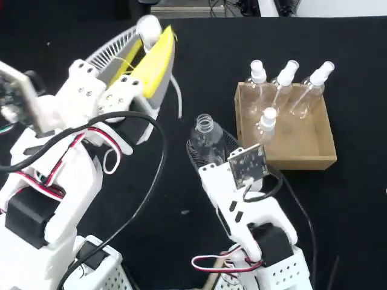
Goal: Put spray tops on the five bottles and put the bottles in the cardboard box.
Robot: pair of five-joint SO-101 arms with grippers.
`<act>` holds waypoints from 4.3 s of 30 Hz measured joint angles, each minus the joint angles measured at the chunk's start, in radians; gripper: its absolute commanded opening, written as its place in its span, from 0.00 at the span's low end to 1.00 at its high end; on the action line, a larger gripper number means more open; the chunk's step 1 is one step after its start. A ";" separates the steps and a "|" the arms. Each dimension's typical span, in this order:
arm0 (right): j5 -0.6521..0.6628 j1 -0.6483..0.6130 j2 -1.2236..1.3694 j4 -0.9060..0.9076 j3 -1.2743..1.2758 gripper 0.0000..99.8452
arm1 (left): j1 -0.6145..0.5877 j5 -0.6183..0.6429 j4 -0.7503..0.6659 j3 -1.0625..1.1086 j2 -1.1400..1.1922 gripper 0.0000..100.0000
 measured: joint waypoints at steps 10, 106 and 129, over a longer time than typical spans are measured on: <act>-0.002 -0.002 -0.077 -0.009 0.035 0.01 | 0.130 0.000 -0.101 0.054 -0.002 0.03; 0.000 1.286 1.740 -1.274 -0.559 0.02 | -0.287 0.212 -0.476 1.619 -0.578 0.18; -0.038 1.363 2.527 -1.496 -1.200 0.02 | -0.281 0.307 -0.562 1.633 -0.578 0.18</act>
